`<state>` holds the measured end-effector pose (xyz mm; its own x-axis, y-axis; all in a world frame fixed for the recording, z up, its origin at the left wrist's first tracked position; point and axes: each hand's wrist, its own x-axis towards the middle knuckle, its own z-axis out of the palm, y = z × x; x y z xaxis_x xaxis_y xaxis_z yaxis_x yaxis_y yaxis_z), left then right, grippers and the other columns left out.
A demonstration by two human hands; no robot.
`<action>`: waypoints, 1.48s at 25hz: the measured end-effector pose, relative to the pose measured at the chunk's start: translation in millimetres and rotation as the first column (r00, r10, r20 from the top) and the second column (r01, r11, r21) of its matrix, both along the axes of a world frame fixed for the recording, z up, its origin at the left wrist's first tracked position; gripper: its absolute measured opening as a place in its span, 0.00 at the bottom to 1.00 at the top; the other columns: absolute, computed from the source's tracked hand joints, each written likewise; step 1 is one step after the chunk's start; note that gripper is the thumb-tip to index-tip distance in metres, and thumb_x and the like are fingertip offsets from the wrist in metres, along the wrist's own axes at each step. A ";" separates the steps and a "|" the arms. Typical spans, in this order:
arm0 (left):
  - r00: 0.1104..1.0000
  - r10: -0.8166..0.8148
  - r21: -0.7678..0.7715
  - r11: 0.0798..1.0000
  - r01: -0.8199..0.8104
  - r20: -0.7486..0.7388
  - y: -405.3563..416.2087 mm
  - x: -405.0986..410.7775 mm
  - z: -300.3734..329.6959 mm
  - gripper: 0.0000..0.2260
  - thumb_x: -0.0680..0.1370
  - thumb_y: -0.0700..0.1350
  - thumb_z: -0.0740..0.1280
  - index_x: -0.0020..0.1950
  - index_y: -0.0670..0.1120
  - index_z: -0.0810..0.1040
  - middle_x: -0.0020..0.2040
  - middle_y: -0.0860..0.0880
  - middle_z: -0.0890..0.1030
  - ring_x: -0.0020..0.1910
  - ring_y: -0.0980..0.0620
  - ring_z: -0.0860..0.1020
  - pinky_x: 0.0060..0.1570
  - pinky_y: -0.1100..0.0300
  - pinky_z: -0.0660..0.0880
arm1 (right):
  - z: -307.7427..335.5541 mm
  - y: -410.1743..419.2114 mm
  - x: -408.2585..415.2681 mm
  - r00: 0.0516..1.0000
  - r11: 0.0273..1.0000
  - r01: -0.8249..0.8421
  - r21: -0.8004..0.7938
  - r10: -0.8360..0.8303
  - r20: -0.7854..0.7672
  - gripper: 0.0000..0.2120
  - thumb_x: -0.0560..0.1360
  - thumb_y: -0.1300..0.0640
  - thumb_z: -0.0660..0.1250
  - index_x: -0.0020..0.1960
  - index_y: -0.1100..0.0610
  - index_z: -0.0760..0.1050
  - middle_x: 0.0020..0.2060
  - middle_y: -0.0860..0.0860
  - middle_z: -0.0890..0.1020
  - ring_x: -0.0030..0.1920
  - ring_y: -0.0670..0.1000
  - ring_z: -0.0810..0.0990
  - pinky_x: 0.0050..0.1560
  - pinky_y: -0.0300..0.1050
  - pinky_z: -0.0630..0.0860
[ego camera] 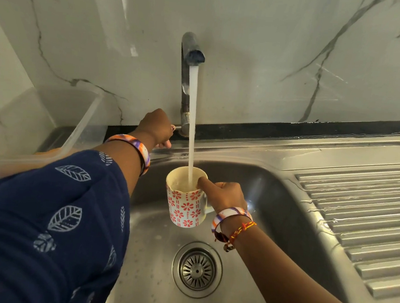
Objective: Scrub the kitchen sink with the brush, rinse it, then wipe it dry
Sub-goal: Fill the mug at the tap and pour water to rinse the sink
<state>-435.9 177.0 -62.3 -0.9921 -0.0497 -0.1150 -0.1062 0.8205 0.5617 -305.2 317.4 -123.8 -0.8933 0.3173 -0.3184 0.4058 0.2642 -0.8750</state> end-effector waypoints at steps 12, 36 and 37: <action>1.000 0.010 0.027 1.000 -0.010 0.008 0.7 0.3 -0.6 0.10 0.77 0.38 0.66 0.57 0.34 0.78 0.48 0.37 0.82 0.42 0.46 0.80 0.51 0.54 0.77 | -12.4 1.6 3.6 1.000 0.999 -0.013 0.045 0.013 0.008 0.19 0.71 0.43 0.67 0.29 0.54 0.73 0.26 0.47 0.75 0.30 0.45 0.71 0.30 0.36 0.64; 0.998 0.018 0.088 0.996 -0.024 0.061 -1.8 -2.1 -2.1 0.09 0.80 0.41 0.61 0.54 0.36 0.78 0.41 0.41 0.80 0.37 0.48 0.77 0.39 0.60 0.74 | -29.6 -0.8 4.4 0.997 0.998 0.067 -0.015 -0.066 0.037 0.16 0.71 0.45 0.68 0.31 0.54 0.76 0.29 0.49 0.77 0.31 0.48 0.73 0.31 0.36 0.65; 0.998 0.011 0.079 0.997 -0.017 0.069 -3.1 -2.0 -0.3 0.08 0.80 0.40 0.62 0.52 0.37 0.78 0.41 0.41 0.80 0.39 0.47 0.78 0.40 0.59 0.74 | -19.0 -0.3 3.8 0.999 0.999 0.041 0.026 -0.041 0.015 0.18 0.70 0.44 0.68 0.28 0.55 0.75 0.26 0.48 0.75 0.31 0.48 0.72 0.31 0.37 0.64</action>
<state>-437.9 173.8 -62.6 -0.9810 -0.0512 -0.1873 -0.1579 0.7715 0.6163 -301.4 317.2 -142.8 -0.8744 0.3621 -0.3230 0.4299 0.2695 -0.8617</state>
